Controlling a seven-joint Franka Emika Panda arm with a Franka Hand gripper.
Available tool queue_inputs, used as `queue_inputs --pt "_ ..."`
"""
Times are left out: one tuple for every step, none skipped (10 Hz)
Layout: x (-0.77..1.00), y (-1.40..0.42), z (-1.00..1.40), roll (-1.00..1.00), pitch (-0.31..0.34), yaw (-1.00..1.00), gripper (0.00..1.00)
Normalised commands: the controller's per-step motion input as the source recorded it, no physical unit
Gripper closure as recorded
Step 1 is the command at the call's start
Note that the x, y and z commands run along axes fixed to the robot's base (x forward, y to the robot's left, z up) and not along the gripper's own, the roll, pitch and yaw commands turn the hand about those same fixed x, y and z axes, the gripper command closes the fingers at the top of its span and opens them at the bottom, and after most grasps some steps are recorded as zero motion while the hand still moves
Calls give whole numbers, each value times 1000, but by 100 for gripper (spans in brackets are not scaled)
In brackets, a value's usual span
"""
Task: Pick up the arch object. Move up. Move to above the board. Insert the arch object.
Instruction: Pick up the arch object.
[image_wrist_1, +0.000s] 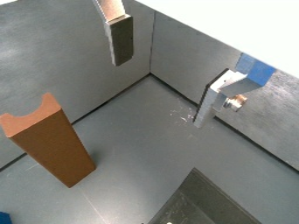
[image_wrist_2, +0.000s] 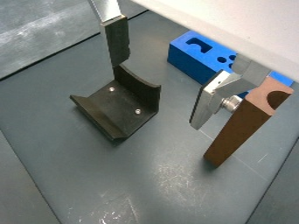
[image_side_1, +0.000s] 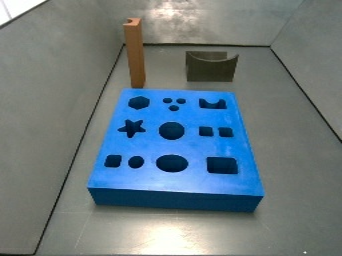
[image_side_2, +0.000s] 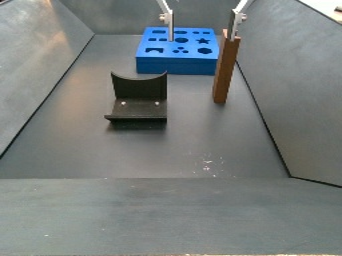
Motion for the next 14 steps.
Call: queue_inputs --pt "-326 -89 -211 0 -69 0 0" --pt "-671 -377 -371 0 -186 -43 0" --pt "-800 -466 -377 17 -221 0 0" --pt "-651 -277 -231 0 -167 -49 0" --pt "-420 -234 -57 3 -76 -23 0" --pt "-474 -266 -11 53 -61 0 0" --pt "-680 -294 -26 67 -113 -11 0" --pt "-614 -203 -34 0 -139 0 0" --pt "-486 -357 -106 26 -167 0 0" --pt "-351 -486 -117 80 -179 111 0" --pt "-240 -494 -131 97 -170 120 0" --pt "0 -437 0 71 -69 203 0" --pt "163 -346 0 60 -44 169 0" --pt "337 -200 -57 53 0 109 0"
